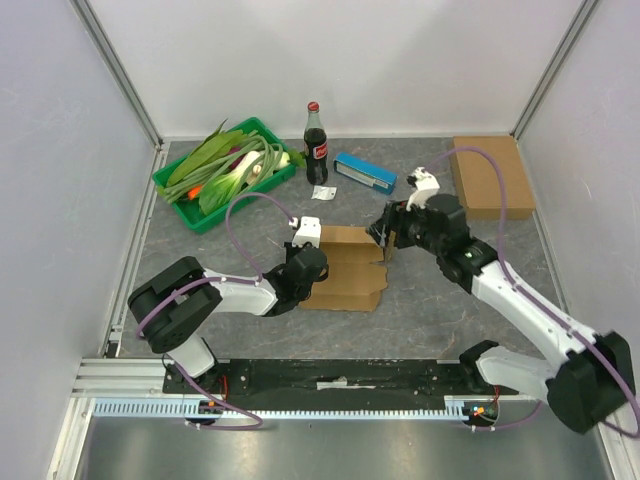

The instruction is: Fold the paper box

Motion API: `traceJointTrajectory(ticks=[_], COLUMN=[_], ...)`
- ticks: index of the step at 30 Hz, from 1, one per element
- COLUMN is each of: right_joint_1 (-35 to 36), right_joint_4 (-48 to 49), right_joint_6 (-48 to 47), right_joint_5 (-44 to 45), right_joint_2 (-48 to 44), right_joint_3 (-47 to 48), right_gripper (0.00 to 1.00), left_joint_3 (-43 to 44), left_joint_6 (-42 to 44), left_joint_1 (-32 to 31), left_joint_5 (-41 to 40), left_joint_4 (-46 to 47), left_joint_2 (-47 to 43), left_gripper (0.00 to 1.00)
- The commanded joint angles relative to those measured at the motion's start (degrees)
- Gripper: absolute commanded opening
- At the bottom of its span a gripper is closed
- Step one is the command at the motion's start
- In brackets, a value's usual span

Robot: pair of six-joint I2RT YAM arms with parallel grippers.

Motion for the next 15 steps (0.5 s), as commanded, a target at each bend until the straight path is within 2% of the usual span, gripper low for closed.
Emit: traceJointTrajectory(ticks=[1,5,9,12,13,15], right_joint_1=[5.17,6.42,6.24,4.15,3.61,2.90], right_joint_4=[-12.00,-13.33,-12.01,-9.73,-8.51,-2.63], right_joint_6=[0.51,5.34,8.42,9.48,9.83,11.14], right_joint_5=[11.84,14.33,19.42,15.31,10.68,7.32], right_joint_2=[8.91,16.03,14.73,15.34,15.95,16.66], right_joint_3=[8.96,12.68,10.93,9.61,8.99,6.19], right_gripper=[0.70,0.68,0.67,0.67,0.67,0.65], left_joint_3=[0.48,0.57,0.48,0.40,0.48,0.48], left_joint_6=[-1.28,-1.55,-2.42,-2.69,-2.78,-3.13], left_joint_1=[-0.16,-0.16,-0.07,-0.07,-0.07,-0.07], left_joint_5=[-3.60,-3.34,-2.90,-2.46,-2.46,-2.11], left_joint_4=[1.37,1.11,0.32,0.06,0.06,-0.03], left_joint_2=[-1.25,-0.90,-0.90,-1.16,-0.99,-0.90], left_gripper=[0.02,0.02,0.02,0.02,0.02,0.02])
